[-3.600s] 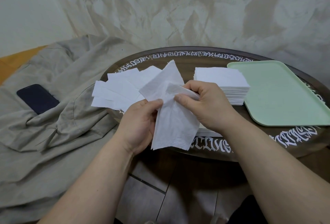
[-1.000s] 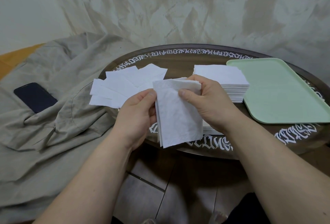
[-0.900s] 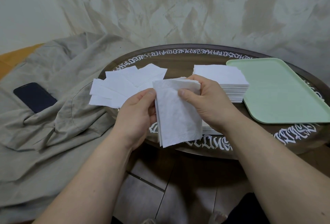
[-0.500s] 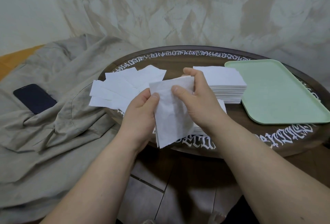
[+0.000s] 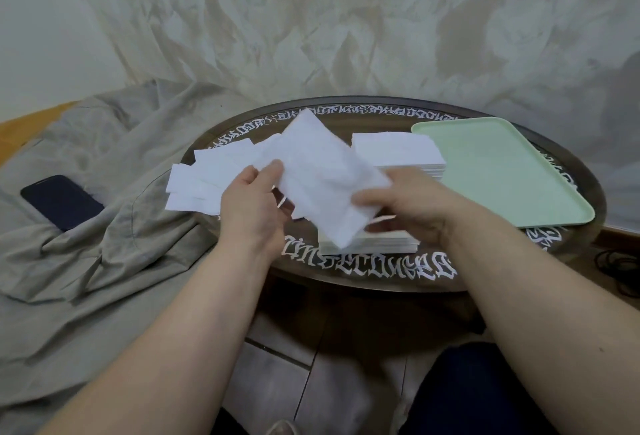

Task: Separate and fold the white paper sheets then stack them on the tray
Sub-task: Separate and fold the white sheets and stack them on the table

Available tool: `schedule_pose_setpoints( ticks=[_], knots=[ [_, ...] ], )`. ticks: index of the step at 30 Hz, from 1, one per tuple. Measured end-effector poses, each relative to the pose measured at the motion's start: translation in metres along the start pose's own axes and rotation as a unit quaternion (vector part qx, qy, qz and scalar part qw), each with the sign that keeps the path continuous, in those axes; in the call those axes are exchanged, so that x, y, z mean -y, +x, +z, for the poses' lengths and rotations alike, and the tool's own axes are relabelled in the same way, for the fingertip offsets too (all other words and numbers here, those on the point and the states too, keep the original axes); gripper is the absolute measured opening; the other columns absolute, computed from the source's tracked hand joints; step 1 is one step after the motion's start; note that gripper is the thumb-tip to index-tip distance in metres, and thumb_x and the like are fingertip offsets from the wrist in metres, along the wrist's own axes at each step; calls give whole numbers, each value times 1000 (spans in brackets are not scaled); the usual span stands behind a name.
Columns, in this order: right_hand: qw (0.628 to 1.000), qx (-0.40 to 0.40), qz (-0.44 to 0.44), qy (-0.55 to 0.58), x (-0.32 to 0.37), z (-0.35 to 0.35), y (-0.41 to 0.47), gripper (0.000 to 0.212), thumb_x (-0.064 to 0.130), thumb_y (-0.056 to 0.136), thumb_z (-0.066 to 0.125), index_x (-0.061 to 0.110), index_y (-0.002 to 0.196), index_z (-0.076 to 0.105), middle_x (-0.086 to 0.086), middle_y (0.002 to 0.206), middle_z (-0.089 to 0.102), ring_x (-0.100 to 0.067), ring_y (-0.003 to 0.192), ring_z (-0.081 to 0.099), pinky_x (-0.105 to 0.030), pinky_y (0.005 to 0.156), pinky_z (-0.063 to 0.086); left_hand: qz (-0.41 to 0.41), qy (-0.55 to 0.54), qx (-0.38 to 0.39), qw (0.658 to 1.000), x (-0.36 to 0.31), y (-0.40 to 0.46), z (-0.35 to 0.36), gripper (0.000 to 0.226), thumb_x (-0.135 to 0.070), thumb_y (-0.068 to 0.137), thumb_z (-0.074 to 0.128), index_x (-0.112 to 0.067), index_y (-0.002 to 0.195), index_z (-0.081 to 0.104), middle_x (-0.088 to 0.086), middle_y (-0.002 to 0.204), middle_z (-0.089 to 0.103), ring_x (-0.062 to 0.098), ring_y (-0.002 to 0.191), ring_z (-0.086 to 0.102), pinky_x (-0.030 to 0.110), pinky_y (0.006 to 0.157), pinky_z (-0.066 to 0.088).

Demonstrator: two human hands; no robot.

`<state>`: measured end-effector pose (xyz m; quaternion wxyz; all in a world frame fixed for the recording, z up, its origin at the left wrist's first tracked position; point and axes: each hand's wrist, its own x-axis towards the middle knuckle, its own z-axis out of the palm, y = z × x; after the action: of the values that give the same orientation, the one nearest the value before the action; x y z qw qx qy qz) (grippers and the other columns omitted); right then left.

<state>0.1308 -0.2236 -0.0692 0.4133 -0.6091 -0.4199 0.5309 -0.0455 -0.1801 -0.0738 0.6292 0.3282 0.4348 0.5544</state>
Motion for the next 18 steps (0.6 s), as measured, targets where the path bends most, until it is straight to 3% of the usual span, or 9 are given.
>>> schedule_pose_setpoints(
  ticks=[3,5,7,11,15,18],
  knots=[
    [985,-156,-42,54,3,-24,5,13,-4,85,63,3,95,63,-11,88,69,-25,72,67,-34,63,58,-10,153,12,988,14,9,6,18,-7,91,64,-16,78,56,4,81,66,14,66,63,22,50,41],
    [978,-206,-47,-3,-4,-36,10,18,-6,84,62,12,84,61,-7,83,65,-28,79,66,-37,69,56,-24,243,41,969,29,12,9,11,-6,90,65,-11,83,57,10,83,67,13,62,67,24,48,40],
    [974,-218,-40,-41,-15,-42,13,26,-8,83,61,18,84,61,-5,83,65,-28,84,67,-37,73,56,-33,309,45,949,41,14,8,10,-9,89,66,-9,84,58,12,84,67,12,61,70,25,49,42],
    [975,-207,-34,-66,-36,-47,19,34,-8,82,58,16,104,62,-2,79,65,-23,80,66,-34,71,55,-46,349,41,935,53,13,2,18,-10,90,66,-10,76,57,7,73,64,11,59,70,21,48,43],
    [976,-195,-39,-84,-44,-48,20,35,-7,83,59,16,109,62,3,72,60,-16,72,63,-30,70,51,-33,413,40,909,57,11,-5,15,-14,85,69,-11,75,58,7,73,67,10,58,68,30,61,45],
    [977,-184,-39,-104,-49,-49,20,39,2,84,63,17,119,58,2,85,64,-19,86,65,-32,79,52,8,487,29,873,55,12,-8,12,-22,82,71,-15,85,62,-1,70,69,15,68,68,33,71,51]
  ],
)
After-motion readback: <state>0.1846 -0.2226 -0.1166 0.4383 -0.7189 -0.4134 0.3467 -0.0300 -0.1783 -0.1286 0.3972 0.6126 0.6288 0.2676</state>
